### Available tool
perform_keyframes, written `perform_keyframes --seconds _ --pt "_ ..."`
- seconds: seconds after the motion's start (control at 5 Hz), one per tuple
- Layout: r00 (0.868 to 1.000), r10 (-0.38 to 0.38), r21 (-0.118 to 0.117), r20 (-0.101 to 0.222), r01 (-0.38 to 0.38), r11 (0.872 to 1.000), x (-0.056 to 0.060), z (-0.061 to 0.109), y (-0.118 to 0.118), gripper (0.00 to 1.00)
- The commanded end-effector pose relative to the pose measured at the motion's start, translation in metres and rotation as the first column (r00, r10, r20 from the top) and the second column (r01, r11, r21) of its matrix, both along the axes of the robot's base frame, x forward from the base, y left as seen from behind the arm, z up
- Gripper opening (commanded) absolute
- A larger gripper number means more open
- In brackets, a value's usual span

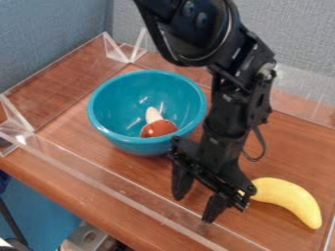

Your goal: Remove the mushroom from the blue bowl and put it on the table

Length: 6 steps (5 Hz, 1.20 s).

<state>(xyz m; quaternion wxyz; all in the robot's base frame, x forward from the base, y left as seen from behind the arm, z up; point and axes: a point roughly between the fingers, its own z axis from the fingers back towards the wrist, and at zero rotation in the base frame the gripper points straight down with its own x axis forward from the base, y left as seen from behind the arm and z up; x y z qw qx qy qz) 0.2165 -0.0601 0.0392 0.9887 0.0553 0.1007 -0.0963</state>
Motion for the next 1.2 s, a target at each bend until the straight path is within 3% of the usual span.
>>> perform_keyframes --seconds 0.0,0.2,0.6,1.0 --pt "1.000 -0.014 0.006 0.021 0.013 1.000 0.004 0.006 -0.002 0.00" --pt "0.999 0.015 -0.002 0.031 -0.015 1.000 0.005 0.013 0.004 1.00" --pt "0.995 0.073 -0.034 0.073 -0.071 0.997 0.010 0.035 0.024 1.00" --pt "0.980 0.148 -0.042 0.131 -0.144 0.989 0.040 0.050 0.083 1.00"
